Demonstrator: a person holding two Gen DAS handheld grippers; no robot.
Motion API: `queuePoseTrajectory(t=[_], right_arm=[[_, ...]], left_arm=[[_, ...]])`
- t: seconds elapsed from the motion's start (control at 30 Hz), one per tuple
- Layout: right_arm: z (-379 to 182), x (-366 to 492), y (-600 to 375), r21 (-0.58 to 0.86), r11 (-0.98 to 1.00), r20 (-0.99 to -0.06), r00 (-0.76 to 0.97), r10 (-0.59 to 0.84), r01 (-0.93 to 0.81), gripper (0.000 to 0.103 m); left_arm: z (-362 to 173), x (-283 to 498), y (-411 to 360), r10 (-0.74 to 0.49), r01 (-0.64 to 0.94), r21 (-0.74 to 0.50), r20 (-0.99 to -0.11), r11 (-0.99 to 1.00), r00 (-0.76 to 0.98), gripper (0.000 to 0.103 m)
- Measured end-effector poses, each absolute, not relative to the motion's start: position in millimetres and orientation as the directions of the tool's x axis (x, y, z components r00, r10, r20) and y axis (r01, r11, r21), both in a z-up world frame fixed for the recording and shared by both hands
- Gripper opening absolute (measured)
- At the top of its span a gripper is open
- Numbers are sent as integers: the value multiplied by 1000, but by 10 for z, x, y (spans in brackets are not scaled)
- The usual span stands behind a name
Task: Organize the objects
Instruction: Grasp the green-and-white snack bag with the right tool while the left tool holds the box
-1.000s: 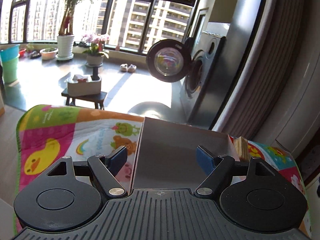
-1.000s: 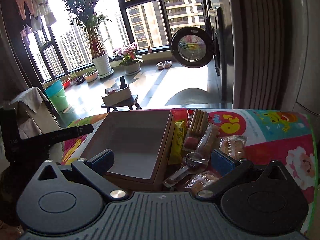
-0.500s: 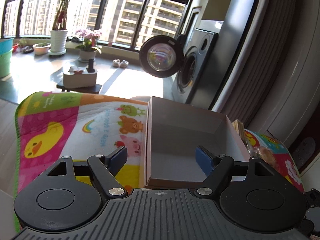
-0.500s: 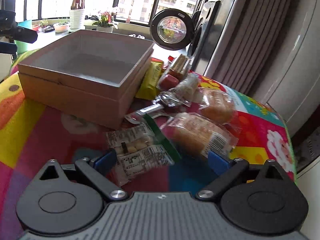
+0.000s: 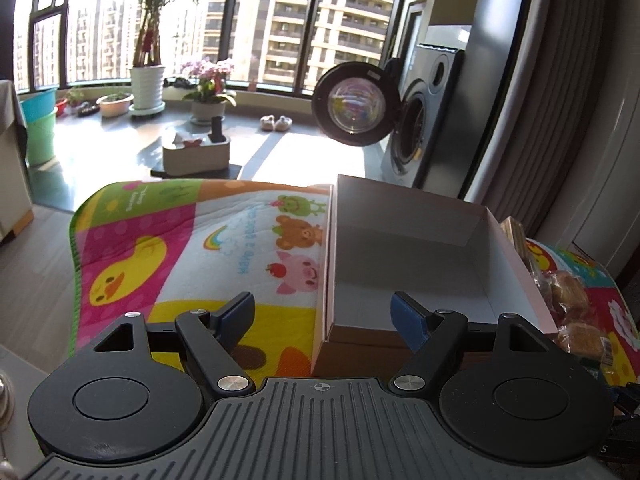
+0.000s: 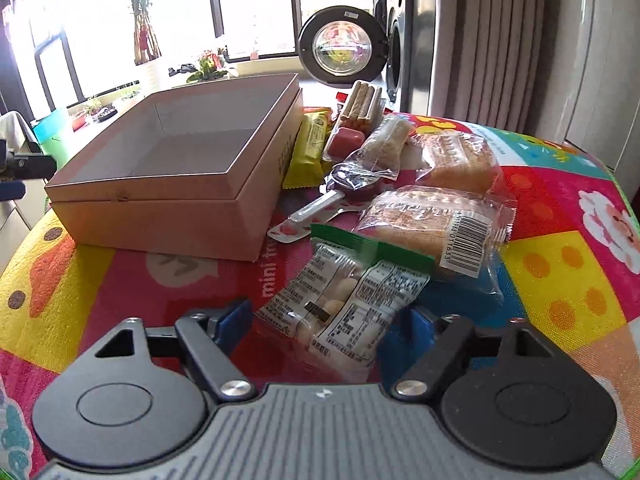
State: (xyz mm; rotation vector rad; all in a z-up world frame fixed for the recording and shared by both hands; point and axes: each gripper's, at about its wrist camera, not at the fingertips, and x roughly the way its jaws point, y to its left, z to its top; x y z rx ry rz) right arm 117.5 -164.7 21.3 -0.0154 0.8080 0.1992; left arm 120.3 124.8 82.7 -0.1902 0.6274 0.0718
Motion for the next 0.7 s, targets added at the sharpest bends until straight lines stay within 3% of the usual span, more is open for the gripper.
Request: queuePoseTrajectory(t=[0.07,0.2,0.3,0.33,0.43,0.53,0.6,0.67,0.7], right_arm=[[265,1132,-1654,62,976,-721,666,190,-211,61],[484,932,-1776,89,975,-704,680,205,-201,57],[790,791,-1834,133,971,-693,681,235,-199,47],[931,767,-1835,147,969,-689,682,245,-199,31],[1459,752,-1805,181,963,-658,703,270,-201,29],[1912,821,-1660,156,960,-625,730,277,-231,25],[2141,902,-1511,132,956,-602,745,287,-262,20],[2272,1019,-1344,105,947,-580,755,306,-303,17],[2305,1097,-1263,99,942,-573,756,317,-320,17]], left_arm=[[870,1325,1230,24,-123,-134,-574,983,819,81],[825,1597,1224,50,-120,-86,-570,989,820,81],[703,1821,1228,37,-107,-75,-627,991,778,78],[664,1867,1222,38,-103,-64,-641,993,767,72],[568,1933,1236,33,-100,-63,-661,993,749,55],[464,1983,1292,18,-106,-89,-677,990,736,53],[405,2015,1340,-18,-106,-139,-685,985,729,43],[370,2068,1356,-45,-102,-171,-690,980,723,20],[357,2099,1351,-59,-95,-182,-692,979,719,17]])
